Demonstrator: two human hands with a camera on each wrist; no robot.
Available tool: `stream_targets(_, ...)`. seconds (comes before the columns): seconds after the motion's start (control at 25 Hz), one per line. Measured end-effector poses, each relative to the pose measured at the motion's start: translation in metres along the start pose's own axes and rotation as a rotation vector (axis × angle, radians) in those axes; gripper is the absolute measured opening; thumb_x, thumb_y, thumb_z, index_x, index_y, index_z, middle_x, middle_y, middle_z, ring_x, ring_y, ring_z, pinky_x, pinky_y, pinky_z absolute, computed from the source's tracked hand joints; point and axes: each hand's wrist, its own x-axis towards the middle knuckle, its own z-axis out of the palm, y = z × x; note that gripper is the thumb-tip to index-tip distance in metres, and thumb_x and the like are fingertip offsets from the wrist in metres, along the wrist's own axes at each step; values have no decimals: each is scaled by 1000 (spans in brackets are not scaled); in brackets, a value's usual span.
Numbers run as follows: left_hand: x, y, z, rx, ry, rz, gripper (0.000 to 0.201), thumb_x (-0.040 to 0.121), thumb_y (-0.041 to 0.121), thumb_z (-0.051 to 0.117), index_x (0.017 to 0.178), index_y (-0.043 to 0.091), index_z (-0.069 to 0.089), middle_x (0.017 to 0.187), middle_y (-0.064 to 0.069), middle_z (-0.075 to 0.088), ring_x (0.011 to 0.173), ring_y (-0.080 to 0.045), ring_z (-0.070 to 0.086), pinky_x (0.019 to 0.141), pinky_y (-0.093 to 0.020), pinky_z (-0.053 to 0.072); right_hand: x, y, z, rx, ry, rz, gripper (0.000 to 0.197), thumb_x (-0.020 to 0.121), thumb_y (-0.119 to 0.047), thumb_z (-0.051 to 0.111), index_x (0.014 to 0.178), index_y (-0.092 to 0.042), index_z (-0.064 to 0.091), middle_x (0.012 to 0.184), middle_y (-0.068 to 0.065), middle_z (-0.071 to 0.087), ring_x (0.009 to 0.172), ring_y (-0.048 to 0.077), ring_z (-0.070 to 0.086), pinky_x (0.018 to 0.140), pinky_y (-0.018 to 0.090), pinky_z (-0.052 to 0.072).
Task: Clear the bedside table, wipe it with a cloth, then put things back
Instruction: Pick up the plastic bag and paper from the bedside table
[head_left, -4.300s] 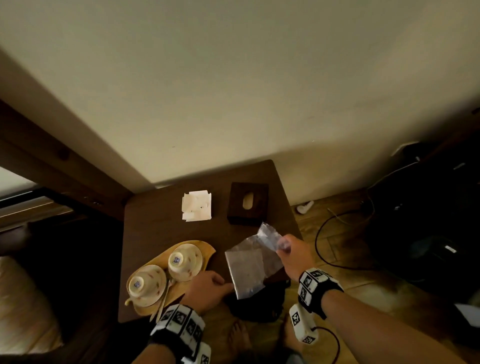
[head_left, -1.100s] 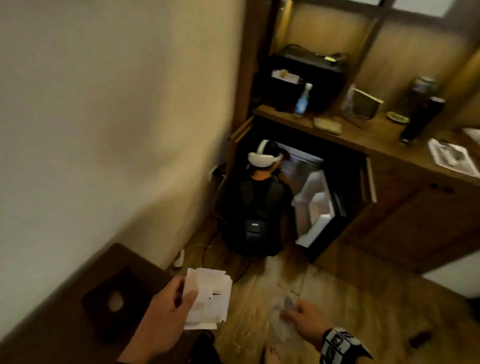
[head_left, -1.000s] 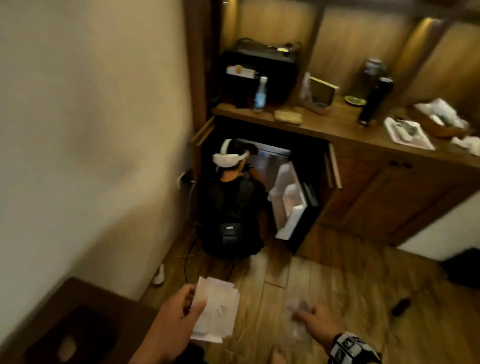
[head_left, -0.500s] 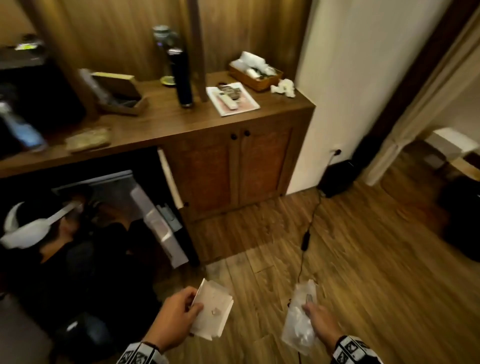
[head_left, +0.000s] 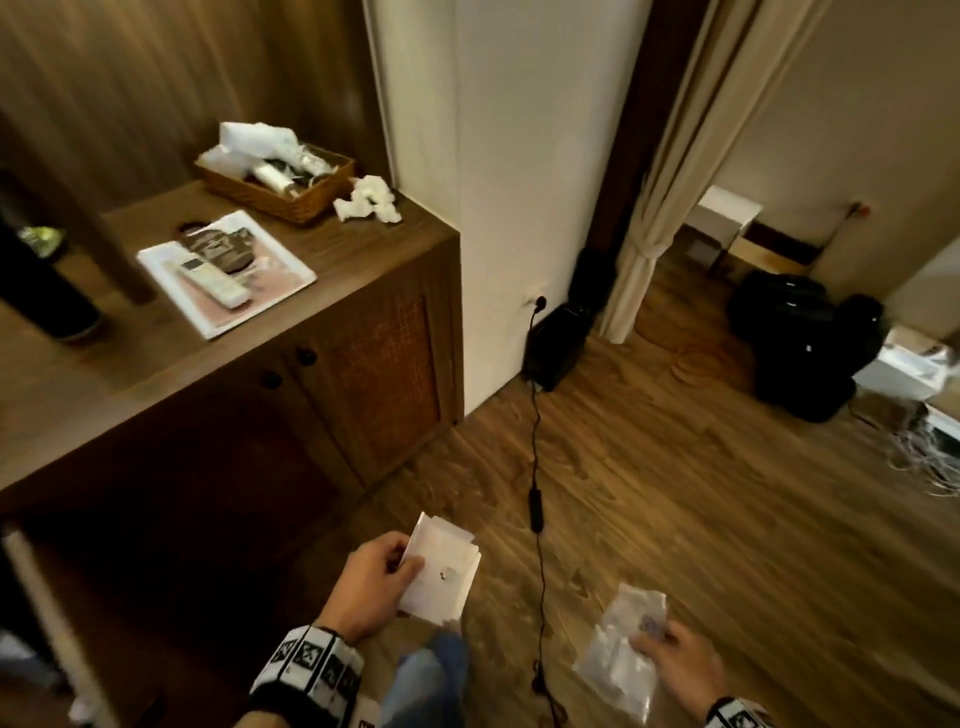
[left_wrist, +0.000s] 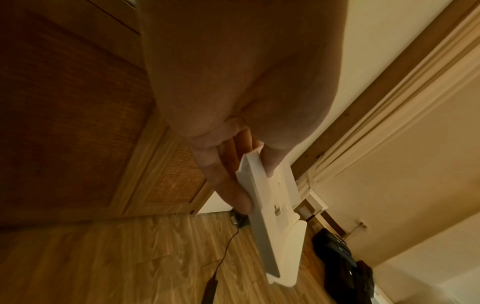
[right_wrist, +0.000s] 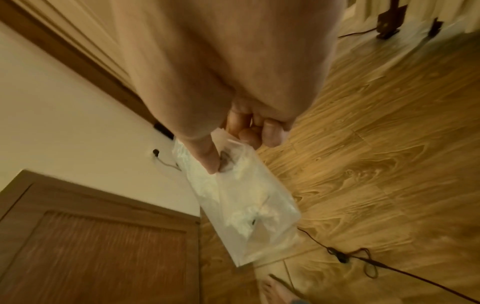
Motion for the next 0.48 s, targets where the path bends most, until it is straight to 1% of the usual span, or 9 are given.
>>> stream_targets(0.08,73,35,-19,48,-35,51,9,97,29,69,102,23,74,96,9,78,88,-3,73,85,-38,63,29,-47,-14,101,55,17,35,81,-39,88,110,-24,78,117,7,79,106,26,69,99,38,50)
stream_targets(0.12,110,56,-28,71,-49,75,12,98,30,68,105,22,74,99,10,78,92,-5,73,87,-37,62,43,-75,-24,134,87,20,38,80,-42,87,110,-20,79,114,8,79,106,28,70,98,39,52)
stream_targets(0.16,144,77,-34,107,-64,95,14,99,31,67,108,22,74,102,9,77,95,-8,72,88,-36,60,54,-102,-35,150,119,20,36,84,-40,85,109,-15,79,107,10,78,100,29,70,92,38,53)
stream_targets(0.24,203,118,-44,175,-91,102,19,100,32,66,113,20,73,106,6,75,99,-13,70,87,-32,56,81,-147,-58,215,175,-21,22,93,-25,80,97,-3,80,83,11,74,78,27,67,72,34,51)
stream_targets(0.28,230,136,-44,195,-100,103,21,100,32,65,116,20,72,108,4,74,100,-14,69,87,-31,55,97,-169,-69,228,209,-43,21,94,-21,79,88,-2,81,73,10,73,71,25,66,69,33,51)
stream_targets(0.36,275,165,-44,203,-121,113,24,101,32,63,121,19,70,112,3,73,101,-14,68,87,-31,56,130,-209,-86,291,227,-62,24,93,-23,78,76,-6,81,65,9,77,71,29,71,76,42,57)
stream_targets(0.4,299,179,-41,199,-128,112,25,102,31,62,122,19,69,113,3,72,102,-14,68,87,-31,56,154,-228,-94,340,222,-59,23,93,-24,78,78,-6,82,65,8,78,72,30,73,78,48,59)
stream_targets(0.44,322,195,-37,201,-127,112,25,103,31,61,123,18,69,114,2,72,102,-15,68,87,-31,57,178,-249,-103,385,218,-63,21,93,-22,77,82,-5,82,64,6,78,70,27,73,76,47,59)
stream_targets(0.48,345,210,-32,195,-117,108,25,103,30,61,123,18,68,113,1,73,103,-16,69,88,-33,58,201,-269,-112,407,210,-58,20,94,-20,75,88,-2,82,62,5,78,66,23,72,71,42,58)
